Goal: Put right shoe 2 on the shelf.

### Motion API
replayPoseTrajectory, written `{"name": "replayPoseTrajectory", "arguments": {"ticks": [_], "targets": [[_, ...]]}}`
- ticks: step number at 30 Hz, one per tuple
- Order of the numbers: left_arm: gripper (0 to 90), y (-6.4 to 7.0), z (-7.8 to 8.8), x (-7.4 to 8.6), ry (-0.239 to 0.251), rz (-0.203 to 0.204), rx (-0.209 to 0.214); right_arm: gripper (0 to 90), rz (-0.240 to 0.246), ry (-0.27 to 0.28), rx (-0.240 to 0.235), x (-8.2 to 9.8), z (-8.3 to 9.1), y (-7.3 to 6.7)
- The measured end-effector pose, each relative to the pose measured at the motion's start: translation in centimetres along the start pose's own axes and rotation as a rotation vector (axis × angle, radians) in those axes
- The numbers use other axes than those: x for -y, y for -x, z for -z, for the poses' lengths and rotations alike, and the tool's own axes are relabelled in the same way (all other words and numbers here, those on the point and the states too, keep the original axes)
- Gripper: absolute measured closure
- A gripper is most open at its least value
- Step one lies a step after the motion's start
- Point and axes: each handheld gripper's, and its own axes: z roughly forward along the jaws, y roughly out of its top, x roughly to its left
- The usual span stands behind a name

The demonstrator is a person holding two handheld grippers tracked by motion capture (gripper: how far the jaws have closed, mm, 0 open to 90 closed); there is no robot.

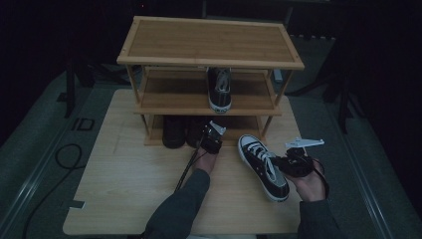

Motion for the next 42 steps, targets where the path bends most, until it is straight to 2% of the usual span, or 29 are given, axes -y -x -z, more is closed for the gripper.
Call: {"name": "replayPoseTrajectory", "arguments": {"ticks": [10, 25, 42], "targets": [[89.1, 0.0, 0.0, 0.0, 0.000, -0.001, -0.002, 88.4, 0.053, 0.022, -0.043, -1.1, 1.0, 0.2], [89.1, 0.0, 0.0, 0.0, -0.001, -0.001, -0.002, 88.3, 0.073, 0.068, -0.098, -2.8, 3.2, 0.3], [89.1, 0.1, 0.0, 0.0, 0.005, 0.005, -0.002, 88.3, 0.107, 0.082, -0.142, -4.7, 4.5, 0.2]]}}
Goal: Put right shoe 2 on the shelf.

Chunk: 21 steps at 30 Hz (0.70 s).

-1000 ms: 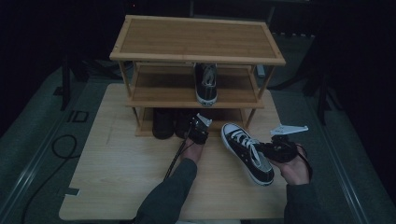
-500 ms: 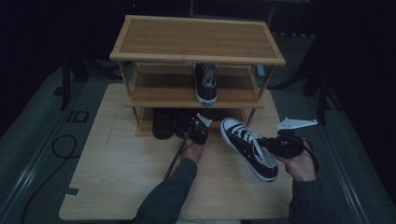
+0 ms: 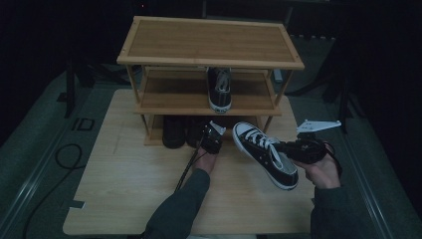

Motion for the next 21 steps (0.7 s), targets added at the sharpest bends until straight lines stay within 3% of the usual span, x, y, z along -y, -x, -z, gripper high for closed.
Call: {"name": "replayPoseTrajectory", "arguments": {"ticks": [8, 15, 21], "targets": [[89.1, 0.1, -0.1, 0.0, 0.010, 0.013, -0.004, 88.3, 0.012, 0.019, -0.019, -0.8, 0.7, -0.2], [89.1, -0.1, 0.1, 0.0, -0.009, -0.009, 0.002, 88.3, 0.027, 0.042, -0.030, -1.8, 1.5, -0.5], [89.1, 0.0, 0.0, 0.0, -0.002, -0.002, 0.002, 88.3, 0.043, 0.059, -0.028, -2.9, 2.2, -0.8]]}}
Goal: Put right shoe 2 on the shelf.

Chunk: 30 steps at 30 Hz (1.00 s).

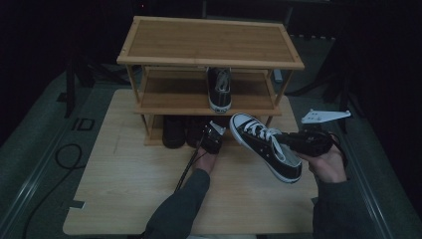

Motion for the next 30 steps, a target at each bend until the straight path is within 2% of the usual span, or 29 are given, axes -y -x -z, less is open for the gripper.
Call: {"name": "replayPoseTrajectory", "arguments": {"ticks": [10, 19, 23, 30], "targets": [[89.1, 0.0, 0.0, 0.0, 0.001, 0.000, 0.002, 88.3, 0.010, 0.025, 0.026, -2.0, 0.6, 0.3], [89.2, 0.0, 0.0, 0.0, -0.005, -0.005, 0.000, 88.3, -0.009, 0.036, 0.079, -3.3, 0.2, 1.8], [89.1, 0.0, 0.0, 0.0, -0.004, -0.004, 0.003, 88.4, -0.017, 0.036, 0.128, -4.3, -0.9, 2.6], [89.1, -0.1, 0.0, 0.0, -0.005, -0.010, 0.001, 88.4, -0.049, 0.053, 0.163, -5.9, -3.2, 4.0]]}}
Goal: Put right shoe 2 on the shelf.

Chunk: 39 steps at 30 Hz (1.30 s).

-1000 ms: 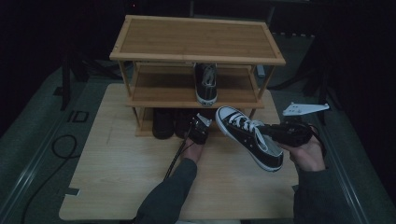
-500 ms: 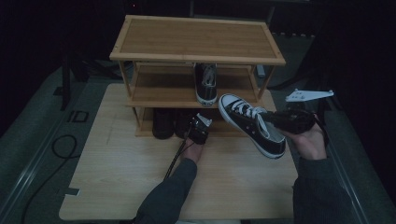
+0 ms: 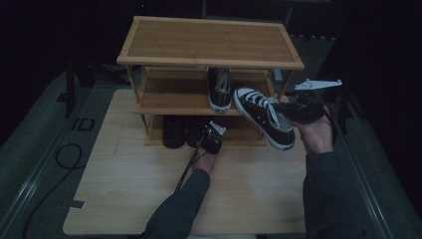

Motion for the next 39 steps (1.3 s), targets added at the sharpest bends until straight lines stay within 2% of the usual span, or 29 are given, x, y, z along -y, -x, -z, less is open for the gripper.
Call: {"name": "replayPoseTrajectory", "arguments": {"ticks": [6, 8, 10, 14, 15, 18, 22, 24, 26, 29, 39], "targets": [[89.2, 0.0, 0.0, 0.0, 0.000, 0.000, -0.001, 88.4, -0.023, 0.023, 0.050, -0.9, -1.9, -0.1], [89.2, 0.0, 0.0, 0.0, 0.000, 0.000, 0.000, 88.4, -0.034, 0.025, 0.050, -1.0, -2.2, 0.0], [89.2, 0.0, 0.0, 0.0, 0.000, 0.000, 0.000, 88.3, -0.080, 0.042, 0.052, -1.3, -3.4, 0.7], [89.2, 0.0, 0.0, 0.0, 0.001, 0.001, 0.001, 88.3, -0.101, 0.047, 0.055, -1.3, -3.9, 0.9], [89.3, 0.0, 0.0, 0.0, 0.000, 0.001, 0.000, 88.3, -0.124, 0.059, 0.051, -1.2, -4.2, 1.2], [89.2, 0.0, 0.0, 0.0, 0.001, 0.000, 0.000, 88.3, -0.149, 0.061, 0.044, -1.3, -4.6, 1.5], [89.2, 0.0, 0.0, 0.0, -0.002, -0.003, -0.001, 87.5, -0.119, 0.041, 0.069, -1.2, -4.6, 1.6], [89.2, 0.0, 0.0, 0.0, -0.003, -0.003, 0.000, 84.9, -0.127, 0.031, 0.049, -1.1, -4.5, 1.8], [89.2, 0.0, 0.0, 0.0, -0.002, -0.003, 0.000, 79.8, -0.134, 0.030, 0.059, -1.1, -4.5, 1.9], [89.2, 0.0, 0.0, 0.0, 0.000, 0.000, 0.000, 78.6, -0.133, 0.034, 0.057, -1.1, -4.3, 2.0], [89.2, 0.0, 0.0, 0.0, 0.001, 0.000, -0.001, 79.7, -0.101, 0.108, 0.078, -1.3, -1.8, 1.4]]}}
